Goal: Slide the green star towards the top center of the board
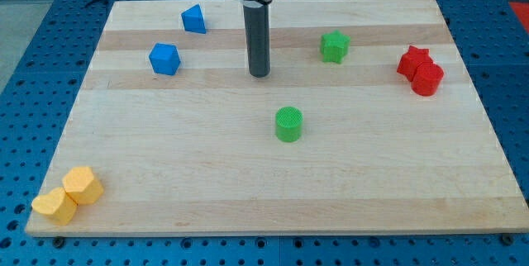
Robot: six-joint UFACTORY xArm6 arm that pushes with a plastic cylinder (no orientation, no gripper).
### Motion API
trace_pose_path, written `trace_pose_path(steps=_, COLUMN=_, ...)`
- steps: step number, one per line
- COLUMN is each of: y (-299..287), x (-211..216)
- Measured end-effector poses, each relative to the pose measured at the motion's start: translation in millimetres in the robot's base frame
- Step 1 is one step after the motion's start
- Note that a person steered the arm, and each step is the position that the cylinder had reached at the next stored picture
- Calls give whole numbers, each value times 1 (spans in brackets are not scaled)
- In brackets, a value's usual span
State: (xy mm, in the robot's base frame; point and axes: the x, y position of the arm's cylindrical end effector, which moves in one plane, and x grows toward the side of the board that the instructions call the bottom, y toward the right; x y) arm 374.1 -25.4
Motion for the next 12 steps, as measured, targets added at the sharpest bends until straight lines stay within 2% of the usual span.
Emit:
trace_pose_path(steps=6, y=13, x=-3)
trace_pose_path(steps=9, y=74, x=-6)
trace_pose_path(steps=11, y=146, x=-6)
trace_pose_path(steps=12, y=148, x=-18)
